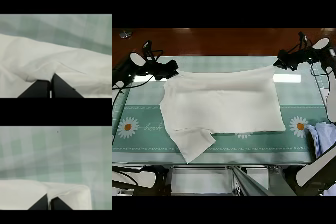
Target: Fold the shirts.
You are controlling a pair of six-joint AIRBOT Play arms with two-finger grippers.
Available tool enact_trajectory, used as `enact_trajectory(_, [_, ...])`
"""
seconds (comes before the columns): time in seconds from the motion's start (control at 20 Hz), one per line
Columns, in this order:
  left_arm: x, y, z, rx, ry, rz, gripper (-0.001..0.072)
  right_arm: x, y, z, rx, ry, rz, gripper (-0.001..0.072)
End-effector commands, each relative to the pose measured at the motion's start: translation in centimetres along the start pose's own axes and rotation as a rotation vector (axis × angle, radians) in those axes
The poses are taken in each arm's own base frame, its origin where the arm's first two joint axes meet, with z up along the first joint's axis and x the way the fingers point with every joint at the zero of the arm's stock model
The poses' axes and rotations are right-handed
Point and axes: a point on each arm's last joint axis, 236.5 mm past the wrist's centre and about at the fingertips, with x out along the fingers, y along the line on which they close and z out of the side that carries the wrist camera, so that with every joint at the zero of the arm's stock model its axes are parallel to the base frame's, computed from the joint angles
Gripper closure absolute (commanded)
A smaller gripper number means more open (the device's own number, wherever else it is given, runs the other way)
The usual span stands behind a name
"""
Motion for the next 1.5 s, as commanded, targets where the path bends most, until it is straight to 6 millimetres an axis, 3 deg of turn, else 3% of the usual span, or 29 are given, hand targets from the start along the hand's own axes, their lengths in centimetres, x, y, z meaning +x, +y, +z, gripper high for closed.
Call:
enact_trajectory(0.0, [-2.3, 0.7, -1.7, 0.088, 0.149, -0.01, 0.0686, -1.9, -0.1, -2.0, -0.021, 0.106, 0.024, 0.0672])
enact_trajectory(0.15, [-2.4, 1.8, -5.2, 0.13, 0.287, -0.01, 0.0687, -2.0, -1.2, -5.6, -0.055, 0.254, -0.002, 0.0672])
enact_trajectory(0.4, [0.0, 4.8, -13.0, 0.063, 0.495, 0.015, 0.0687, 0.6, -3.7, -9.9, -0.033, 0.377, -0.076, 0.0672])
enact_trajectory(0.55, [-0.3, 5.5, -14.2, 0.038, 0.546, 0.012, 0.0686, 0.8, -3.9, -10.3, 0.004, 0.38, -0.079, 0.0639])
enact_trajectory(0.6, [-0.8, 5.4, -14.2, 0.032, 0.566, 0.008, 0.0634, 0.6, -3.8, -10.2, 0.03, 0.379, -0.084, 0.0341])
enact_trajectory(0.65, [-1.8, 5.2, -14.5, 0.036, 0.604, 0.0, 0.0277, 0.1, -3.7, -10.4, 0.034, 0.386, -0.079, 0.0083])
enact_trajectory(0.7, [-2.9, 5.1, -14.7, 0.049, 0.646, -0.006, 0.0002, -0.8, -3.4, -11.3, -0.001, 0.432, -0.064, 0.0087])
enact_trajectory(0.8, [-4.8, 6.0, -15.5, 0.048, 0.701, 0.007, 0.0003, -2.8, -3.9, -12.6, -0.026, 0.482, -0.108, 0.0088])
enact_trajectory(0.9, [-6.4, 6.7, -15.9, 0.023, 0.671, 0.011, 0.0003, -4.2, -3.8, -12.3, -0.015, 0.383, -0.127, 0.0088])
enact_trajectory(1.0, [-7.9, 7.9, -16.5, -0.021, 0.574, 0.031, 0.0003, -5.7, -4.3, -13.6, 0.003, 0.295, -0.144, 0.0088])
enact_trajectory(1.05, [-8.8, 8.8, -17.5, -0.054, 0.546, 0.042, 0.0004, -6.3, -4.8, -15.2, 0.007, 0.27, -0.15, 0.0088])
enact_trajectory(1.2, [-11.5, 12.0, -24.7, -0.178, 0.644, 0.074, 0.0005, -6.1, -5.7, -22.8, 0.066, 0.272, -0.136, 0.0088])
enact_trajectory(1.3, [-11.7, 11.8, -26.3, -0.292, 0.58, 0.025, 0.0005, -5.4, -4.2, -26.7, 0.091, 0.272, -0.041, 0.0088])
enact_trajectory(1.45, [-11.0, 12.1, -27.2, -0.378, 0.457, 0.036, 0.0005, -5.4, -2.6, -29.0, 0.126, 0.232, 0.03, 0.0089])
